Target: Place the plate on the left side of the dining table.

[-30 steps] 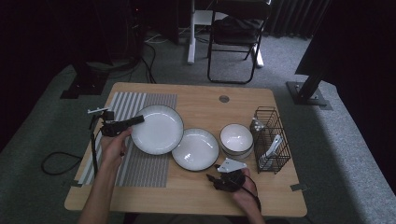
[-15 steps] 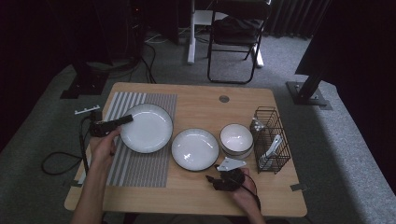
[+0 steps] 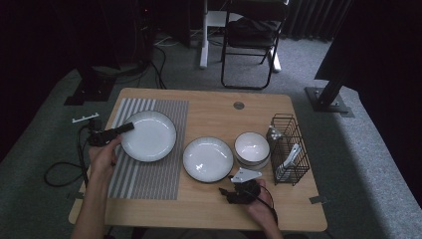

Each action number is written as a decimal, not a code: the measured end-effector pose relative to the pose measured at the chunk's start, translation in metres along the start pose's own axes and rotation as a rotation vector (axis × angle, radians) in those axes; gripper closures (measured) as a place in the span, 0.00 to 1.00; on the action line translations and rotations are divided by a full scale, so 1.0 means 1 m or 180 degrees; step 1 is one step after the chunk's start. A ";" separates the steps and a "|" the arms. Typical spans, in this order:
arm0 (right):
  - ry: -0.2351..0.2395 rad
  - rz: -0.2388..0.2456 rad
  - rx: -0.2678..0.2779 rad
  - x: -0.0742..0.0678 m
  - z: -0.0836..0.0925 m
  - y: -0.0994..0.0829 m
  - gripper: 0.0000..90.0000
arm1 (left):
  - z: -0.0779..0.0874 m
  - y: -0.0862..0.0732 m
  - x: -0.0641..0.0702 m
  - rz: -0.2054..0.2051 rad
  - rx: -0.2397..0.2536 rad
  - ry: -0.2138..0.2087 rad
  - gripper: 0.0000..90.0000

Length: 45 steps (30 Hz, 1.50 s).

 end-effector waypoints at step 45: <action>0.0006 0.0024 0.0000 -0.001 0.000 0.000 0.43 | -0.022 -0.009 -0.071 0.0365 -0.0178 0.0438 0.90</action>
Point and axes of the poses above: each handheld gripper's, and its own axes: z roughly backward along the jaws, y roughly out of its top, x roughly to its right, the point moved 9 cm from there along -z, roughly forward along the jaws, and after that the axes turned 13 degrees about -x, right-handed, at the moved point
